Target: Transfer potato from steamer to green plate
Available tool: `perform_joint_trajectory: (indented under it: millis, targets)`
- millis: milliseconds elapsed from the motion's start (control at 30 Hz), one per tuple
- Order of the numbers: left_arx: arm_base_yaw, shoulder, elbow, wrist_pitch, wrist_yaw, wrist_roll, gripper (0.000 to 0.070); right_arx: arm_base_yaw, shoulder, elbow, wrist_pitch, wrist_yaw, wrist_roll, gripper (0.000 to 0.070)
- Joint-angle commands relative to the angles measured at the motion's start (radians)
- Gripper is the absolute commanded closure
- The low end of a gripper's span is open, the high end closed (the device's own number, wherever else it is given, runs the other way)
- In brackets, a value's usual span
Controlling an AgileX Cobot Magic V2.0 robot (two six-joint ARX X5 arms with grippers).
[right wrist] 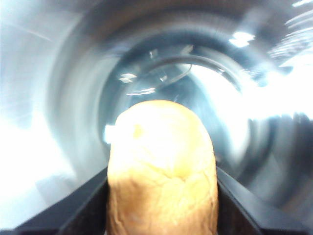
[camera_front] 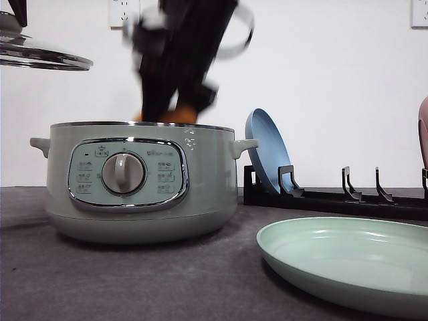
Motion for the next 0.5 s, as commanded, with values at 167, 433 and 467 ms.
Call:
perform_joint_trajectory:
  millis: [167, 433, 467]
  targets:
    - [0.0, 0.006, 0.044, 0.03, -0.003, -0.015, 0.07, -0.001, -0.217, 0.032, -0.114, 0.002, 0.02, 0.0441]
    - [0.006, 0.006, 0.044, 0.022, -0.003, -0.017, 0.07, -0.002, -0.536, -0.125, -0.169, 0.122, 0.059, 0.0441]
    - [0.008, 0.006, 0.044, 0.019, -0.003, -0.017, 0.07, -0.003, -0.582, -0.167, -0.169, 0.134, 0.066, 0.0441]
